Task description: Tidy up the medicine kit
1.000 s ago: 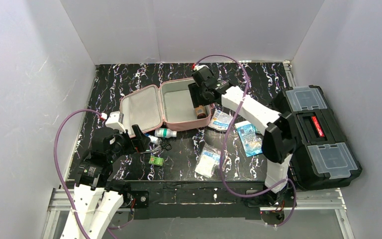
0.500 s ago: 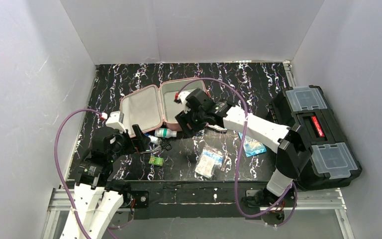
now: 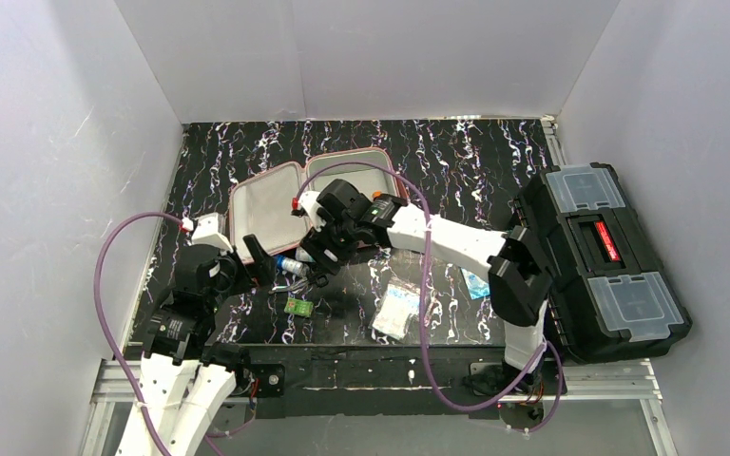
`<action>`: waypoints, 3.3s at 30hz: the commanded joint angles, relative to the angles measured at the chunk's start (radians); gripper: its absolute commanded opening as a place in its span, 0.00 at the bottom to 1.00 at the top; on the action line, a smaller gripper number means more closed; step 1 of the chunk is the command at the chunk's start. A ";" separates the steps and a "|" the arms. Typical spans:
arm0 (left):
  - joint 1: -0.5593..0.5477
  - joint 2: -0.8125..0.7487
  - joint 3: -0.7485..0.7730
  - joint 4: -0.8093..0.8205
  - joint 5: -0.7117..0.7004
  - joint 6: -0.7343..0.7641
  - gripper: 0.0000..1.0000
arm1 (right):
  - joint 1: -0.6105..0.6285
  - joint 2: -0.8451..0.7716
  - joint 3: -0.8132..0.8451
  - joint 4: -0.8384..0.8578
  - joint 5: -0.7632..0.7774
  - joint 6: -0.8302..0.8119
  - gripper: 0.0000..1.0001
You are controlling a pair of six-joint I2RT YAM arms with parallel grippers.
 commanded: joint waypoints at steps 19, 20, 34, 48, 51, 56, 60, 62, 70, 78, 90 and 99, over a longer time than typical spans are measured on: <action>-0.004 -0.012 0.008 -0.075 -0.310 -0.115 0.99 | 0.030 0.286 0.314 0.021 0.031 -0.184 0.83; -0.004 -0.013 0.008 -0.074 -0.309 -0.115 1.00 | 0.030 0.298 0.322 0.023 0.032 -0.187 0.83; -0.003 -0.015 0.006 -0.071 -0.303 -0.111 0.99 | 0.015 0.419 0.423 0.000 0.081 -0.216 0.81; -0.004 -0.016 0.004 -0.067 -0.291 -0.106 0.99 | -0.001 0.443 0.386 0.002 0.073 -0.222 0.78; -0.003 -0.015 0.003 -0.066 -0.289 -0.105 0.99 | -0.006 0.449 0.382 0.000 0.073 -0.222 0.78; -0.004 -0.015 0.002 -0.065 -0.287 -0.105 1.00 | -0.008 0.448 0.367 0.001 0.073 -0.222 0.78; -0.004 -0.014 0.003 -0.065 -0.284 -0.103 0.99 | -0.011 0.452 0.359 0.002 0.073 -0.222 0.78; -0.003 -0.014 0.003 -0.065 -0.284 -0.103 0.99 | -0.011 0.451 0.354 0.005 0.073 -0.222 0.78; -0.004 -0.012 0.002 -0.064 -0.280 -0.102 1.00 | -0.011 0.433 0.335 0.017 0.135 -0.222 0.29; -0.003 -0.008 0.003 -0.063 -0.274 -0.100 1.00 | -0.010 0.340 0.239 0.080 0.151 -0.214 0.09; -0.004 -0.005 0.003 -0.063 -0.268 -0.100 0.99 | -0.002 0.169 0.134 0.054 0.142 -0.148 0.06; -0.004 -0.007 0.001 -0.061 -0.262 -0.099 1.00 | -0.003 0.030 0.083 0.021 0.229 -0.076 0.08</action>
